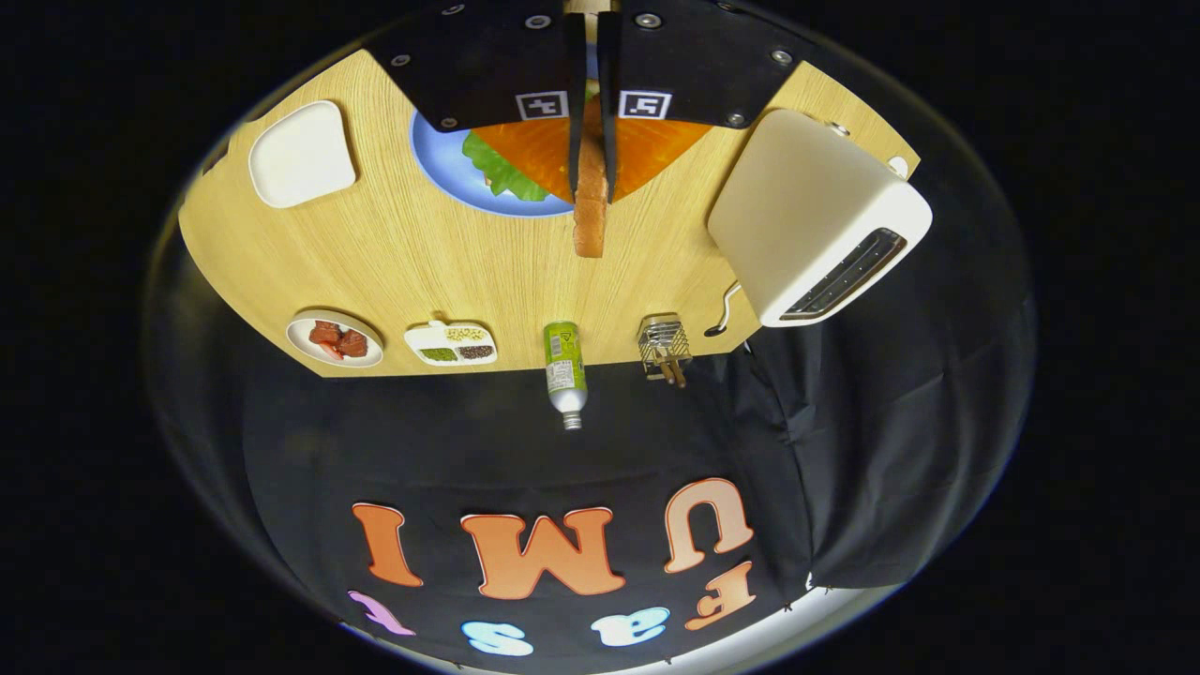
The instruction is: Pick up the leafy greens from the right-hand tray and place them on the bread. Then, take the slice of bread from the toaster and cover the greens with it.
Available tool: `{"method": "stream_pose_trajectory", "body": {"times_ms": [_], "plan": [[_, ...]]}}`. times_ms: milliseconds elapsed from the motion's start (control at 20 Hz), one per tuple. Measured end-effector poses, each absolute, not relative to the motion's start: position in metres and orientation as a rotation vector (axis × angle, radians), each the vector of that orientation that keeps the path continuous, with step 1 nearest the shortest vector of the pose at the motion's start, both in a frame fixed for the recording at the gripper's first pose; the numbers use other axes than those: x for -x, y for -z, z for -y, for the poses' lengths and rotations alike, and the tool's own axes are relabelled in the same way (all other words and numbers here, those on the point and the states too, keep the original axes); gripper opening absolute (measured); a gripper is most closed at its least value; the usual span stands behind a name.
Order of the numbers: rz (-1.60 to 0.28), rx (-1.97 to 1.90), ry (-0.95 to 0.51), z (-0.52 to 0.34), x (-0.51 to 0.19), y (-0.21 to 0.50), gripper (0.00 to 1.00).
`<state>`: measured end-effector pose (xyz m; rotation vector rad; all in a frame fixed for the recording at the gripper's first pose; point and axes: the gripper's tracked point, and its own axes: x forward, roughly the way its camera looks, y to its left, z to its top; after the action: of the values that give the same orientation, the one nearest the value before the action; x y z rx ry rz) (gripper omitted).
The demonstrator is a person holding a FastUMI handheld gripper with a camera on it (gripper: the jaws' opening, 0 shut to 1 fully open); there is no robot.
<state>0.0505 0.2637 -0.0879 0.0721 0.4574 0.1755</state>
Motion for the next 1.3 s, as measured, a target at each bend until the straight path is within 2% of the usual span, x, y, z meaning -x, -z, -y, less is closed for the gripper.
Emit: {"method": "stream_pose_trajectory", "body": {"times_ms": [200, 400, 700, 800, 850, 1050, 1300], "plan": [[-0.481, -0.092, -0.15, -0.243, -0.05, 0.097, 0.09], [-0.512, -0.107, -0.116, -0.224, -0.05, 0.105, 0.18], [-0.504, -0.047, -0.072, -0.203, -0.051, 0.103, 0.47], [-0.491, -0.036, -0.056, -0.192, -0.052, 0.097, 0.63], [-0.481, -0.027, -0.045, -0.185, -0.054, 0.093, 0.76], [-0.452, -0.013, -0.003, -0.152, -0.055, 0.078, 0.97], [-0.378, -0.003, 0.06, -0.098, -0.056, 0.046, 0.98]]}}
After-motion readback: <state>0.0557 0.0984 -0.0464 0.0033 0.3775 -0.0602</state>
